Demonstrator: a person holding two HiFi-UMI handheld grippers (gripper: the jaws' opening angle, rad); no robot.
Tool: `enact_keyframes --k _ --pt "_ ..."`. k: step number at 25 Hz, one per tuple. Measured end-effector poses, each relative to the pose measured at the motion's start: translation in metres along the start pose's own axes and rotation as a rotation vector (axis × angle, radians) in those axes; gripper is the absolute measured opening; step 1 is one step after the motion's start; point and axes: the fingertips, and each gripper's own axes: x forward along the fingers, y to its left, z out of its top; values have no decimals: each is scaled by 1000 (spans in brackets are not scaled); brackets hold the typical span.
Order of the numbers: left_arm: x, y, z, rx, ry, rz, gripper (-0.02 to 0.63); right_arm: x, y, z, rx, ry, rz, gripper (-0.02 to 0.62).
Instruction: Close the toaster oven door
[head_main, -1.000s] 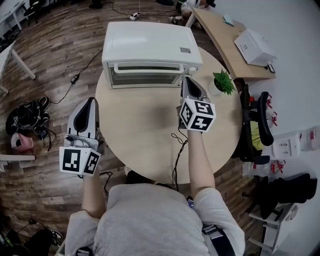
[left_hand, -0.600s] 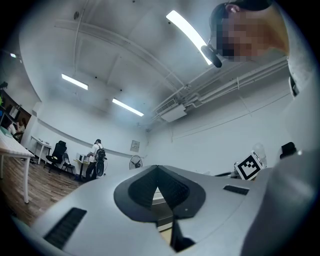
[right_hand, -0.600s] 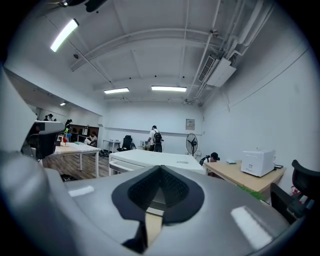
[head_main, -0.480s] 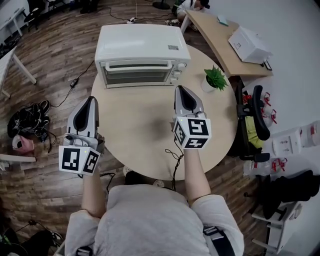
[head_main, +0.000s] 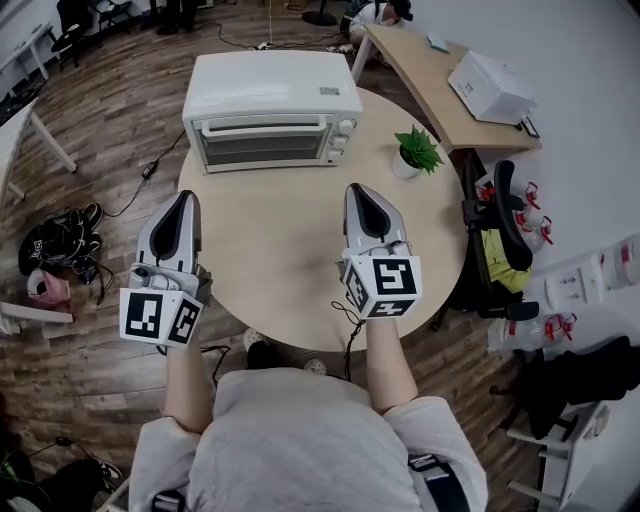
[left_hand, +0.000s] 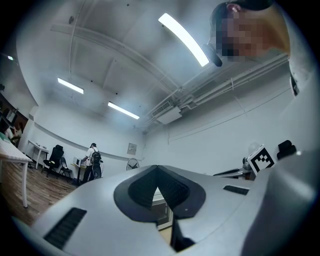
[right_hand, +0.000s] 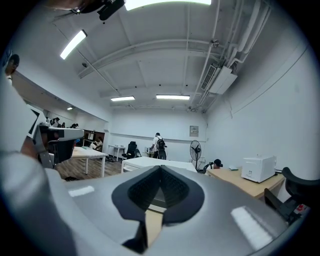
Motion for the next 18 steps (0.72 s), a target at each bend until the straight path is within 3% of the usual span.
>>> enact_keyframes --k 18 --pt "-36 -59 24 35 -41 33 6 -79 -6 28 7 -85 43 11"
